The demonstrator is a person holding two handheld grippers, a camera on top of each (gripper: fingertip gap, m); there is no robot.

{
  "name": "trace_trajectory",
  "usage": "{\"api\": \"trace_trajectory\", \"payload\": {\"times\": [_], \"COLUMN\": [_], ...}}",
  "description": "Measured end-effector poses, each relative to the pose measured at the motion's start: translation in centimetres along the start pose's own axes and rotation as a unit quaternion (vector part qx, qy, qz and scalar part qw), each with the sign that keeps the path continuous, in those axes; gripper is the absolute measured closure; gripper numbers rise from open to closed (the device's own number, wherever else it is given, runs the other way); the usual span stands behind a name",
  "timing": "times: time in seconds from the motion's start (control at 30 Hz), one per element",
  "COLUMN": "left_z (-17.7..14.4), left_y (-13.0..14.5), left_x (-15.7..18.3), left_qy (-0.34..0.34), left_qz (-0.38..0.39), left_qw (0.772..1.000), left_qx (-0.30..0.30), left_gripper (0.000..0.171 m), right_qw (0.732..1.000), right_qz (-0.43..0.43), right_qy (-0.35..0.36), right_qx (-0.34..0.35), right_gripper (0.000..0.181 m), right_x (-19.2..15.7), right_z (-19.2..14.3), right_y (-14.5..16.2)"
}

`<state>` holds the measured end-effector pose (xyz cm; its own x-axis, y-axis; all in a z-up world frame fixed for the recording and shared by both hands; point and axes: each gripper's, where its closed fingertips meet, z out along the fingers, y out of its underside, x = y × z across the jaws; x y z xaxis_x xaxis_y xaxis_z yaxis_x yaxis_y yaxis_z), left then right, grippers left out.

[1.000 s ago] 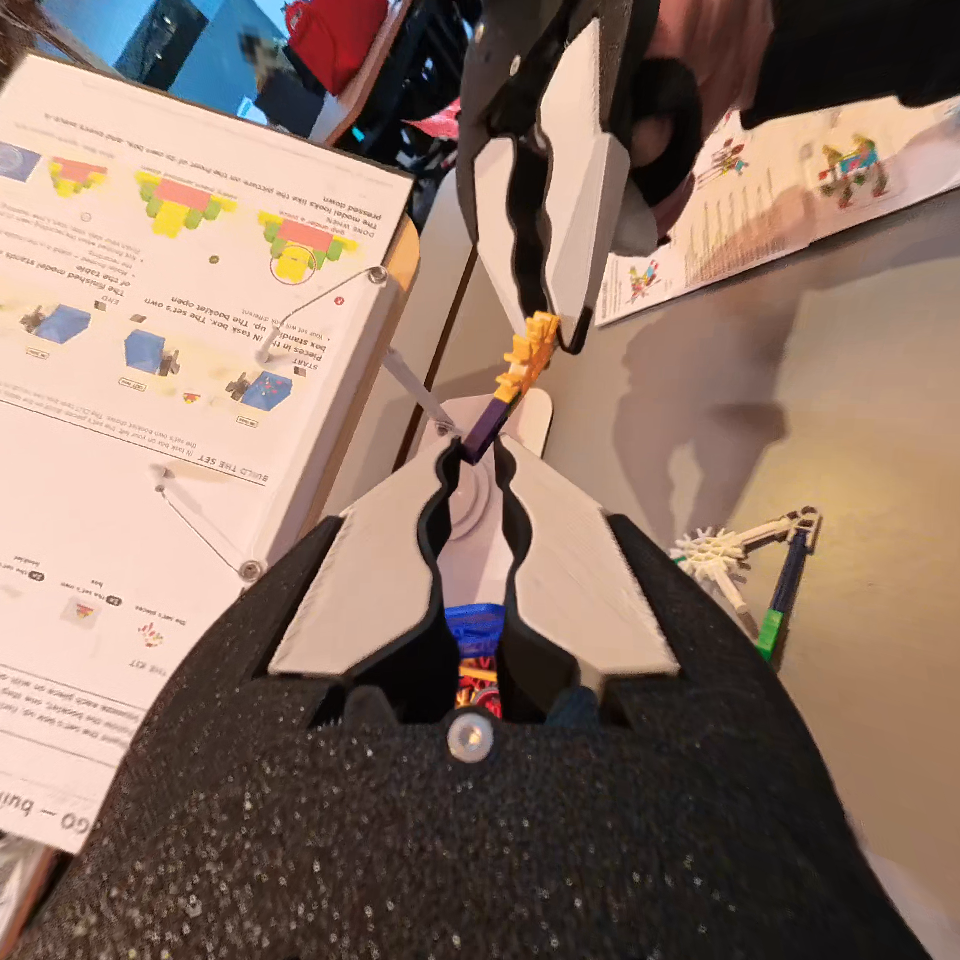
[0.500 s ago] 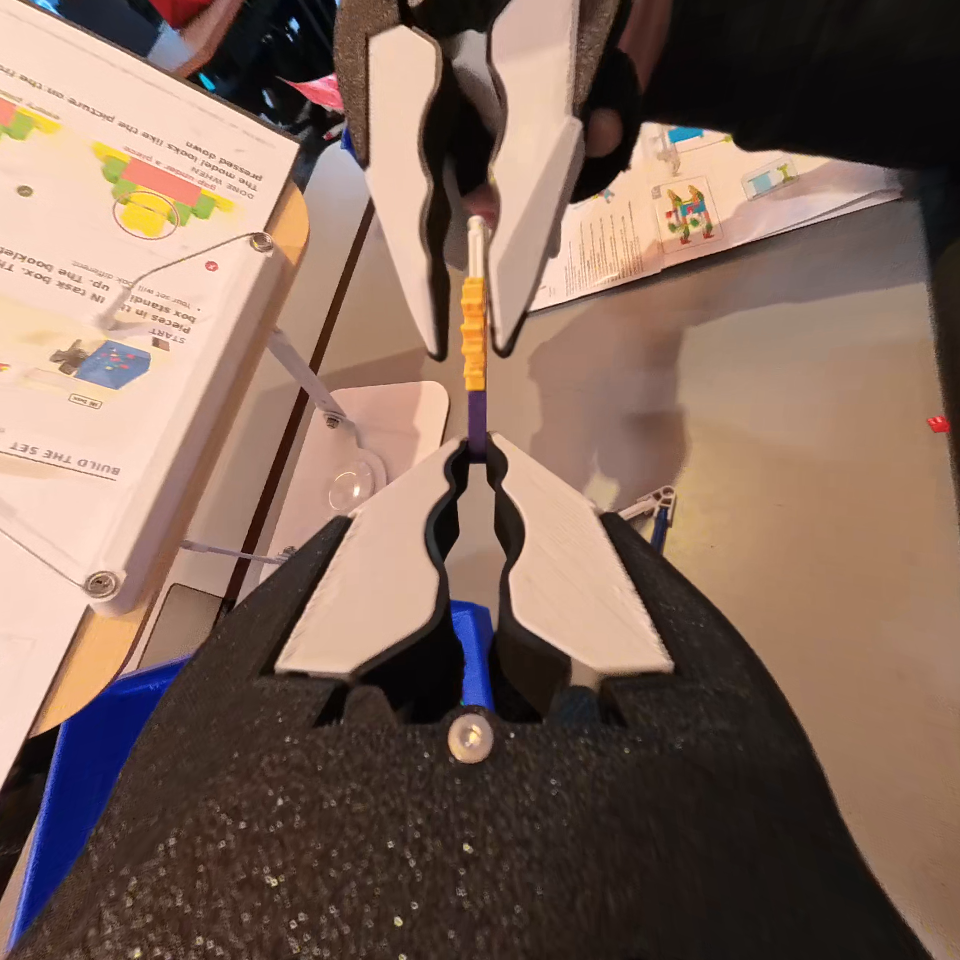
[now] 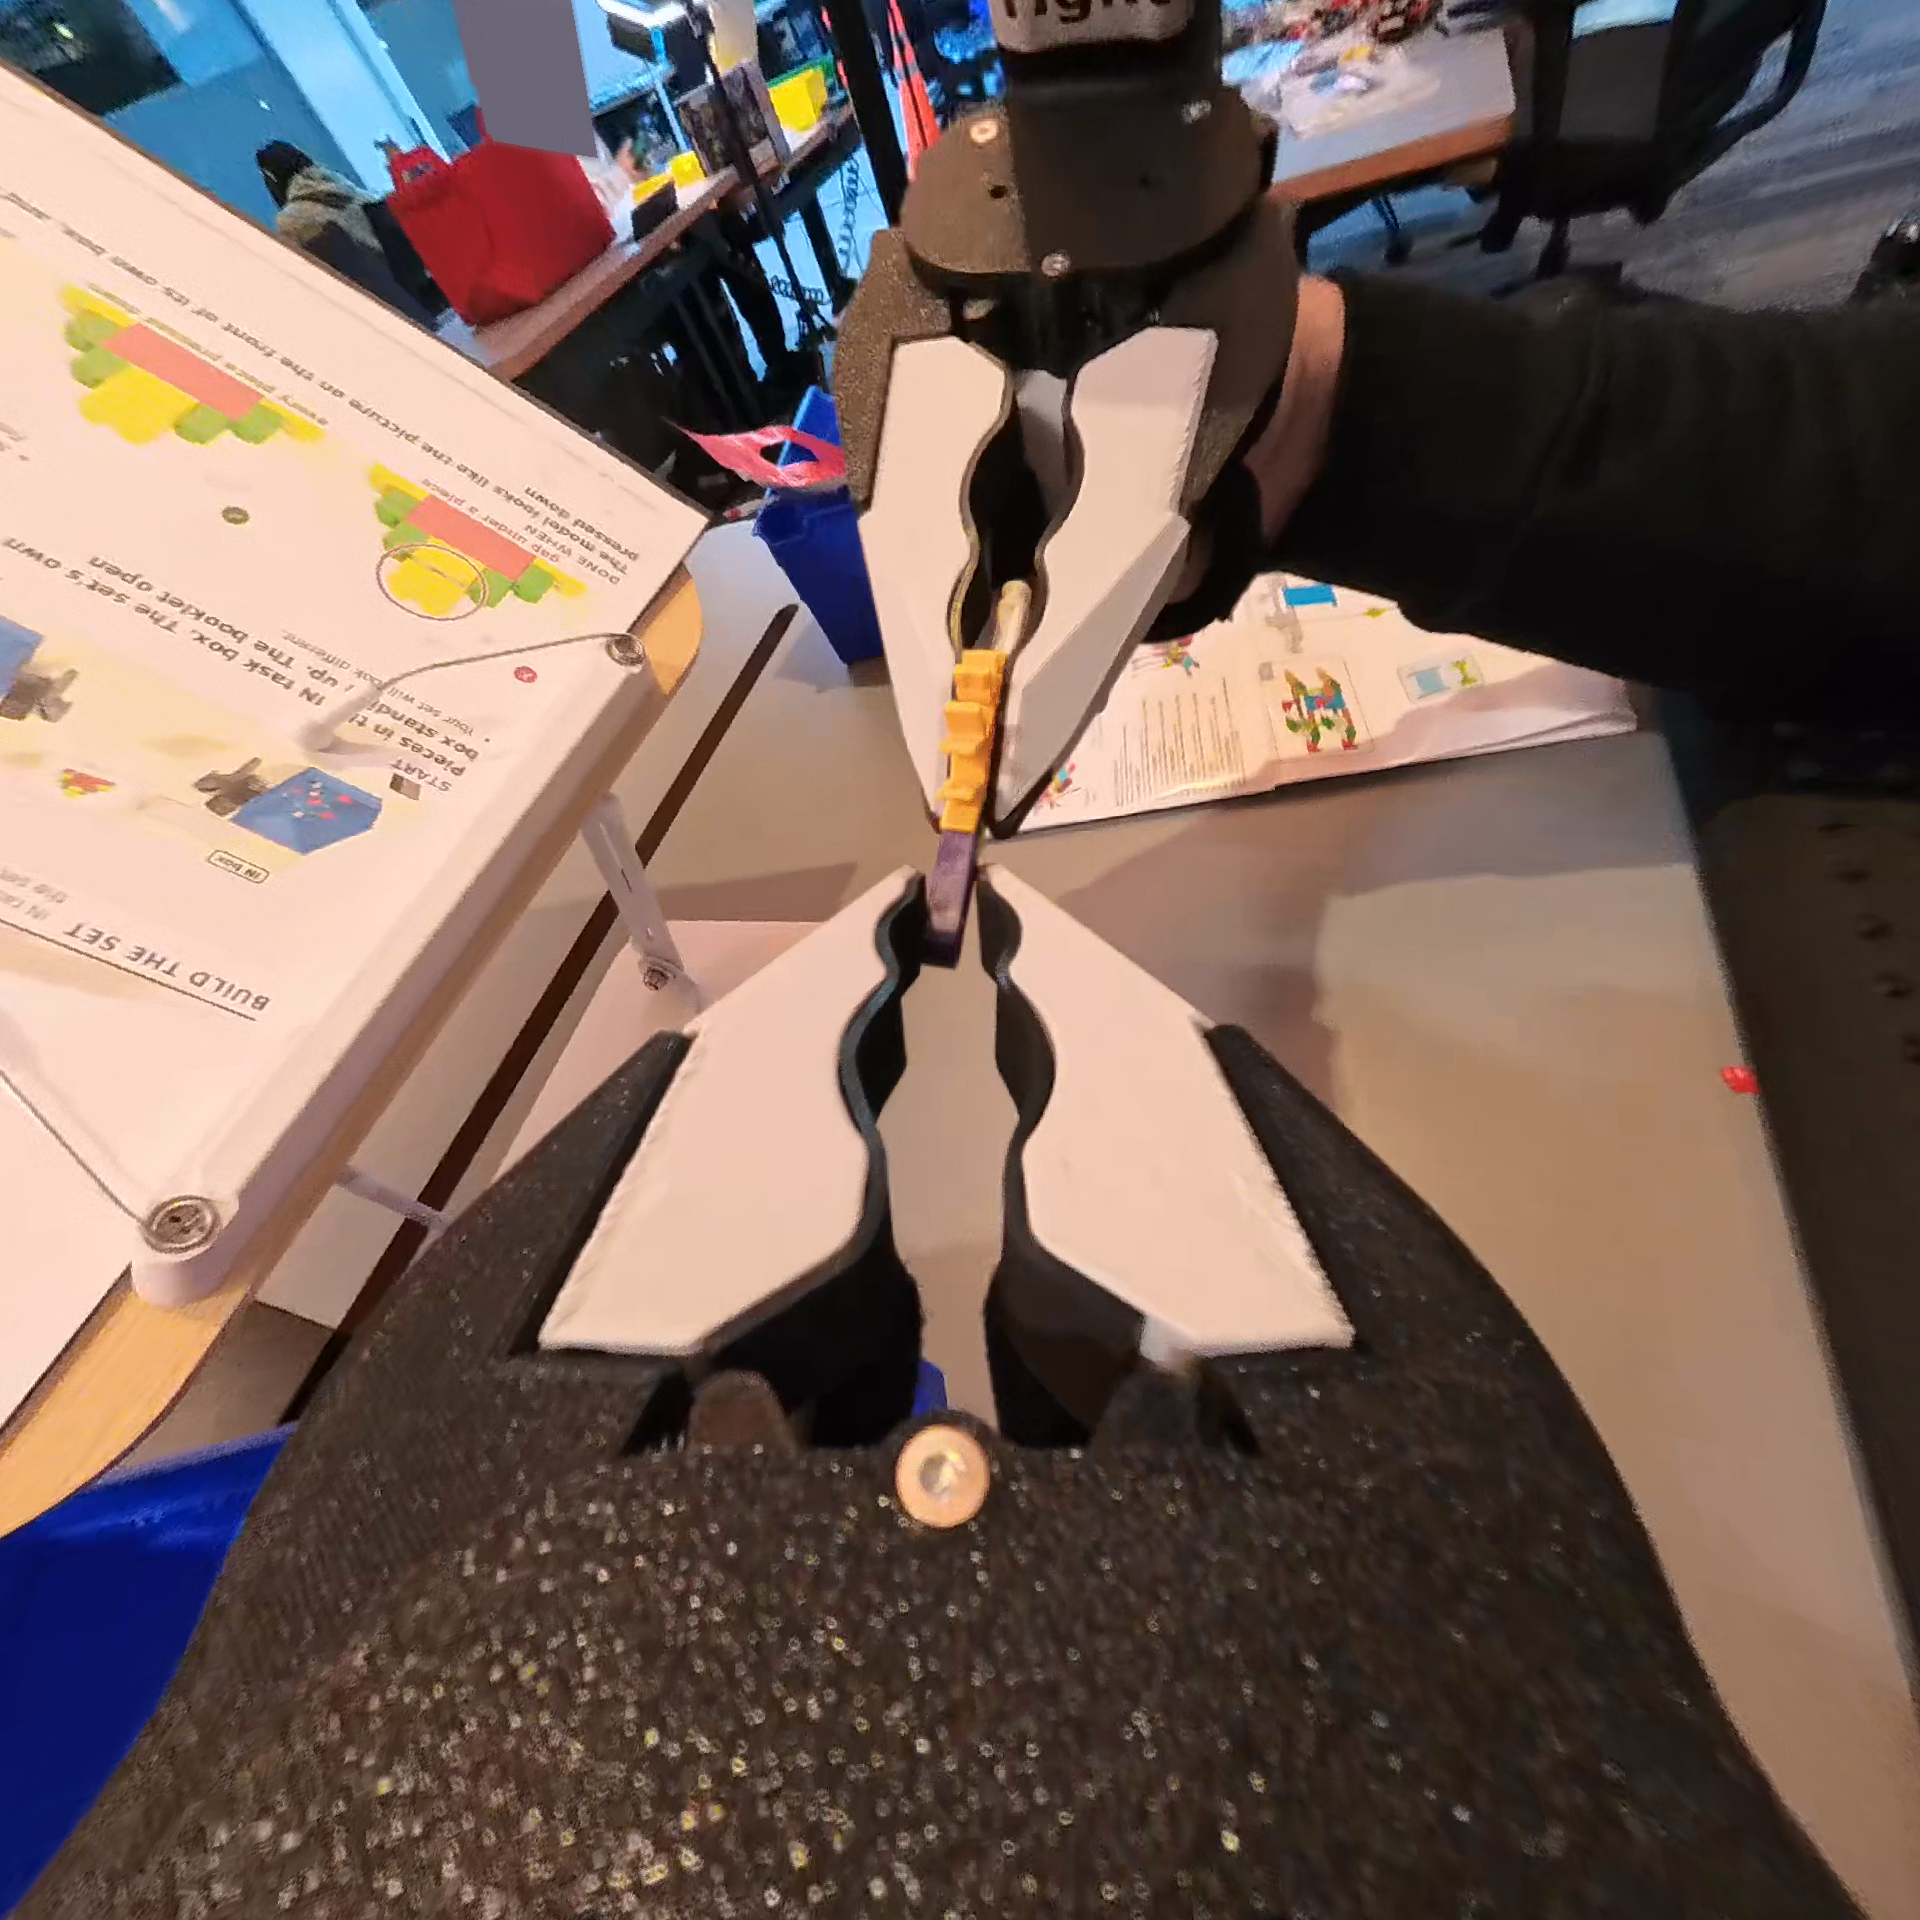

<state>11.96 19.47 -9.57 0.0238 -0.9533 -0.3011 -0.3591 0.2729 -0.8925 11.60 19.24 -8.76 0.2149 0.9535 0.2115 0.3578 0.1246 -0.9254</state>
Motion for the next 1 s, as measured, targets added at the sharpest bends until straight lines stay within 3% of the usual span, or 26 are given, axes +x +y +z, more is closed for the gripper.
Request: {"api": "trace_trajectory", "payload": {"times": [0.17,0.3,0.43,0.53,0.57,0.63,0.7,0.73,0.8,0.9,0.97,1.0], "left_z": [0.1,0.6,0.7,0.2,-0.1,-1.2,-2.6,-3.6,-6.3,-7.7,-8.7,-9.2], "left_y": [-0.6,-1.1,-0.6,-0.3,-0.1,-0.1,0.8,2.2,4.8,9.0,12.4,13.1], "left_x": [-1.5,-3.4,-5.9,-7.7,-8.1,-8.2,-8.2,-8.7,-10.6,-10.7,-11.2,-11.5], "left_qy": [-0.04,-0.091,-0.157,-0.201,-0.212,-0.214,-0.219,-0.247,-0.317,-0.3,-0.309,-0.32], "left_qz": [-0.017,-0.063,-0.122,-0.181,-0.178,-0.156,-0.142,-0.116,-0.074,-0.128,-0.145,-0.141], "left_qw": [0.999,0.994,0.98,0.962,0.96,0.964,0.965,0.96,0.935,0.921,0.899,0.892], "left_qx": [0.009,0.021,0.025,0.05,0.049,0.037,-0.008,-0.061,-0.142,-0.212,-0.274,-0.287], "left_gripper": [0.165,0.165,0.164,0.168,0.168,0.168,0.168,0.168,0.168,0.166,0.123,0.112], "right_qw": [0.999,0.993,0.973,0.937,0.925,0.93,0.939,0.949,0.963,0.976,0.983,0.984], "right_qz": [-0.001,-0.017,-0.067,-0.136,-0.157,-0.142,-0.109,-0.093,-0.05,-0.008,0.026,0.035], "right_qy": [0.041,0.113,0.22,0.315,0.336,0.332,0.321,0.299,0.265,0.216,0.183,0.173], "right_qx": [0.022,0.013,-0.028,-0.071,-0.083,-0.069,-0.051,-0.039,-0.005,0.012,0.024,0.03], "right_gripper": [0.179,0.178,0.178,0.179,0.179,0.177,0.178,0.177,0.177,0.178,0.177,0.177], "right_x": [1.5,3.4,5.6,6.9,7.1,6.9,7.0,6.7,6.4,6.0,5.7,5.6], "right_z": [-0.3,-0.6,0.0,1.1,1.5,2.0,1.6,1.5,1.2,1.1,1.2,1.2], "right_y": [-0.6,-1.0,-1.1,-1.8,-2.0,-2.6,-2.9,-2.8,-2.8,-2.2,-1.7,-1.5]}}
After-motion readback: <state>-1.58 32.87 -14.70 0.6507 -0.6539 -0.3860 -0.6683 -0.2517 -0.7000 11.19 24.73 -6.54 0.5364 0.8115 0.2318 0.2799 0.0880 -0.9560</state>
